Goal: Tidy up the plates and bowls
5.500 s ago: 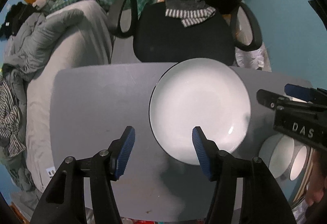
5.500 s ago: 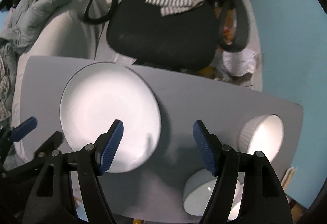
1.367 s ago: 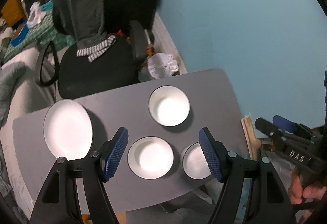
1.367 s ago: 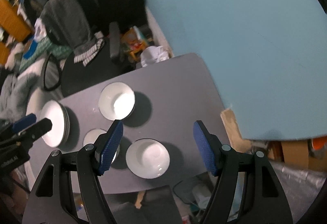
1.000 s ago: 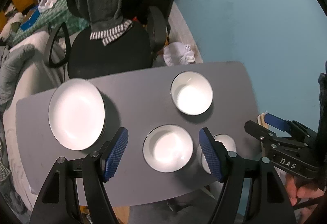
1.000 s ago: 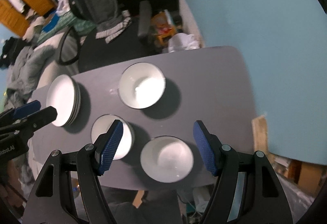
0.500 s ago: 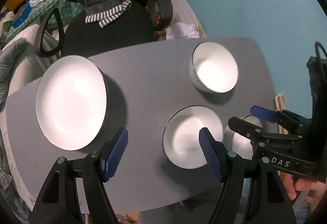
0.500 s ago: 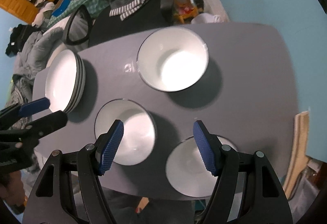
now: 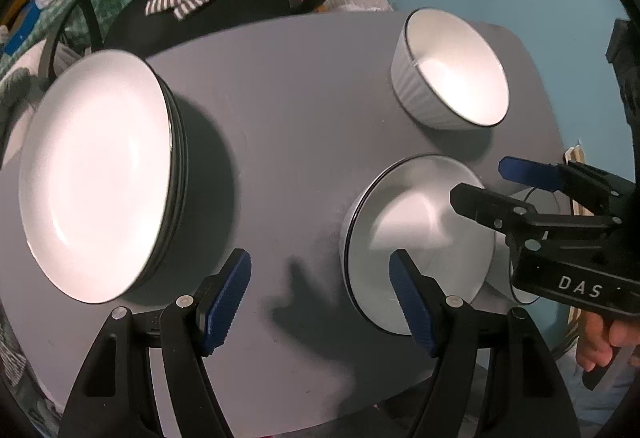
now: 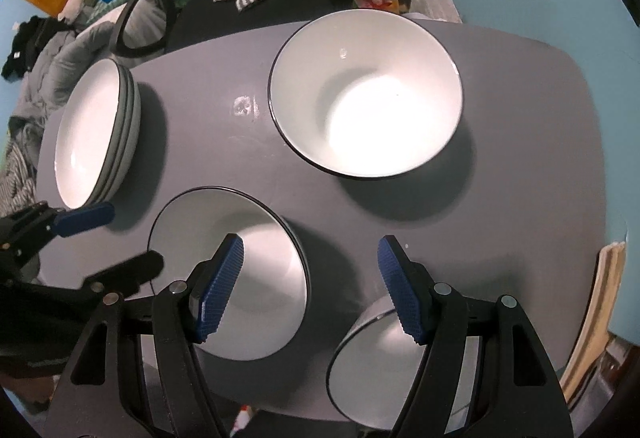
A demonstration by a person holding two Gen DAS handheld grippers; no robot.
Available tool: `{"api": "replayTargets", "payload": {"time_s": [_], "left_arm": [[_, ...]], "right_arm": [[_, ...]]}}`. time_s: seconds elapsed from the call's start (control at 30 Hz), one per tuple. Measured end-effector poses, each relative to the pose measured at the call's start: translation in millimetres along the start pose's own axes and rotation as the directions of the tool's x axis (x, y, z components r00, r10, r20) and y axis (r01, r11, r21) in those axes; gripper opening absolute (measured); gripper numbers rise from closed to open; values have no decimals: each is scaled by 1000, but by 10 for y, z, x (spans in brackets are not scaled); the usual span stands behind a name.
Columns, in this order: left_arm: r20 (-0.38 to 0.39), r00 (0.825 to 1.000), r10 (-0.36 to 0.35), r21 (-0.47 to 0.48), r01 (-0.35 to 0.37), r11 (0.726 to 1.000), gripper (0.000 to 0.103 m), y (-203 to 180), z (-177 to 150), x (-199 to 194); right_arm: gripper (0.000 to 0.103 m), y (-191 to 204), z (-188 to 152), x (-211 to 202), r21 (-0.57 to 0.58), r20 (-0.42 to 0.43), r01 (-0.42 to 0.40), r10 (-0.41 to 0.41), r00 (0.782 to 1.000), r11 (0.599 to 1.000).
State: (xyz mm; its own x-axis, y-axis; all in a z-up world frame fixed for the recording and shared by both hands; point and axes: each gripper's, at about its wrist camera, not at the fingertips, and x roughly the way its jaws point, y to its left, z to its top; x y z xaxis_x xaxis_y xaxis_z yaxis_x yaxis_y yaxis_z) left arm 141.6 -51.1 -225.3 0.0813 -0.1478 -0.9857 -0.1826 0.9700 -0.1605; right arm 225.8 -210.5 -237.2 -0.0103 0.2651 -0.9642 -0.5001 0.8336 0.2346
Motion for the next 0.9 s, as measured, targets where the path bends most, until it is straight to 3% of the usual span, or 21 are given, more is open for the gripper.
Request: {"api": "replayTargets", "payload": {"time_s": [0.37,0.47,0.63,0.9], "left_arm": [[-41,999,2,-47,-4,999,73,10,-48,216],[-54,998,11,-55,-14,998,72,29,-65,263],[-54,999,6,-75,-10,997,65,53,-85,277],[-89,994,-58,-116,48,992,37,98,-133,377]], "right_arm": [[67,118,12,185,-53,-45,-5,3,999,999],[59,140,9,225,-84,-58,-4,-1,998,996],[46,108,15,288,-87,-91,-8,0,996,996],[30,131,60,389,-94,-121,-11,0,993,995]]}}
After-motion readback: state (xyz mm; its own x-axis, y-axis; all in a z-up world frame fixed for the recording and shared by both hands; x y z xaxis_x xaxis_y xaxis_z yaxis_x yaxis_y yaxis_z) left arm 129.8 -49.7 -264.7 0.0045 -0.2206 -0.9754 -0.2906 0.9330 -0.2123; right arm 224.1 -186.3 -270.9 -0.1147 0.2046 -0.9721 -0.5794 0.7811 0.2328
